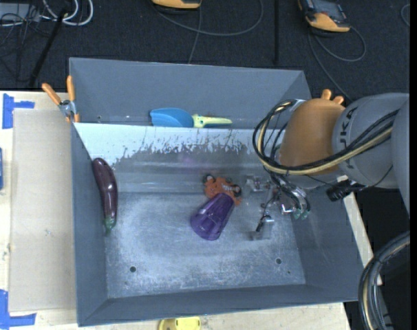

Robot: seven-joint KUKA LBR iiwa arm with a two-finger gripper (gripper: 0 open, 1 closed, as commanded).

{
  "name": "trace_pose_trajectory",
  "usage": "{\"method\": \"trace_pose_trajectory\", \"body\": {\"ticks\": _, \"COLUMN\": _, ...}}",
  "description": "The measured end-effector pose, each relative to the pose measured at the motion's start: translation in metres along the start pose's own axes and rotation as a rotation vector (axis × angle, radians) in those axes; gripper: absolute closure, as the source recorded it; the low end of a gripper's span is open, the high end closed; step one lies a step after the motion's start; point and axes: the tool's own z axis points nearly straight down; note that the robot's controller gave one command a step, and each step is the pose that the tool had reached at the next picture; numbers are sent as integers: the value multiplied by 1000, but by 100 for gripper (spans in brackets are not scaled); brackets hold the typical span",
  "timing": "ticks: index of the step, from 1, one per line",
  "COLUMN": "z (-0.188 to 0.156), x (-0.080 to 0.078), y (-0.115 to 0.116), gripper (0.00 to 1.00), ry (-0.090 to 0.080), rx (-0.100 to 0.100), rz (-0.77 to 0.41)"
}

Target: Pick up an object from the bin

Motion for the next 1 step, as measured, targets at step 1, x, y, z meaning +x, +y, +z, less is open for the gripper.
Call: {"method": "trace_pose_trajectory", "body": {"ticks": 1, "z": -2, "x": -13, "y": 43, "gripper": 0, "ry": -5, "rx": 0, "rz": 83}}
